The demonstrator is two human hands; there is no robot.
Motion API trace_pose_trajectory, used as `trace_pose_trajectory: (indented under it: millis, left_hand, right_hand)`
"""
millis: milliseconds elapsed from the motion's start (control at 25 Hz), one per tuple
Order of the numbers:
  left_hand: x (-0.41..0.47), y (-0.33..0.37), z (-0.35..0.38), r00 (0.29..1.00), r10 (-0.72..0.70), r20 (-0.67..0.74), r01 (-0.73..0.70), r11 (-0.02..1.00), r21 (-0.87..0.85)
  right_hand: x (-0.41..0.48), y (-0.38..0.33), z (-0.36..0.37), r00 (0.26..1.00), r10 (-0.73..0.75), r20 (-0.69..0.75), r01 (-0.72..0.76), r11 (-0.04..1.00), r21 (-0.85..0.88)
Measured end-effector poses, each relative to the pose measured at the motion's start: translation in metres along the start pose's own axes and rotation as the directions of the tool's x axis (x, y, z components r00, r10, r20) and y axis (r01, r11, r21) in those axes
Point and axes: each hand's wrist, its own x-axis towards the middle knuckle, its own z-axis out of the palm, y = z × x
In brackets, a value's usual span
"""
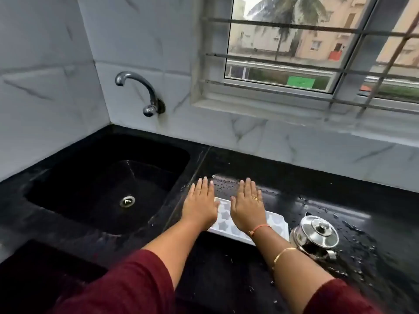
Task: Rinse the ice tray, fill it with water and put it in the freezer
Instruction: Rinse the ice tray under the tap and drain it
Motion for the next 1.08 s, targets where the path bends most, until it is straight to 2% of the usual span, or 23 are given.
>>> trace_pose_trajectory:
  millis: [200,360,520,680,880,1080]
  left_hand:
    - [0.000,0.012,0.018,0.970,-0.119,0.212,0.113,0.993,0.043]
    - [0.000,0.021,0.017,0.954,-0.208,0.216,0.201,0.978,0.057]
    - [0.001,0.028,0.015,0.938,-0.281,0.201,0.302,0.950,-0.078]
    - [0.003,0.024,0.014,0.902,-0.331,0.277,0.401,0.880,-0.254]
    - [0.004,0.014,0.015,0.876,-0.383,0.292,0.465,0.832,-0.303]
    - [0.002,-0.015,0.011,0.848,-0.424,0.319,0.523,0.772,-0.362]
  right_hand:
    - [-0.015,0.032,0.008,0.976,0.158,0.149,-0.153,0.987,-0.047]
    - [-0.023,0.048,0.008,0.941,0.237,0.239,-0.222,0.971,-0.090]
    - [-0.026,0.056,0.011,0.925,0.278,0.259,-0.268,0.961,-0.074]
    - [-0.026,0.056,0.008,0.891,0.368,0.267,-0.370,0.928,-0.042]
    - [-0.021,0.054,0.004,0.899,0.358,0.250,-0.360,0.932,-0.041]
    - [-0.022,0.038,-0.001,0.931,0.284,0.230,-0.291,0.957,-0.002]
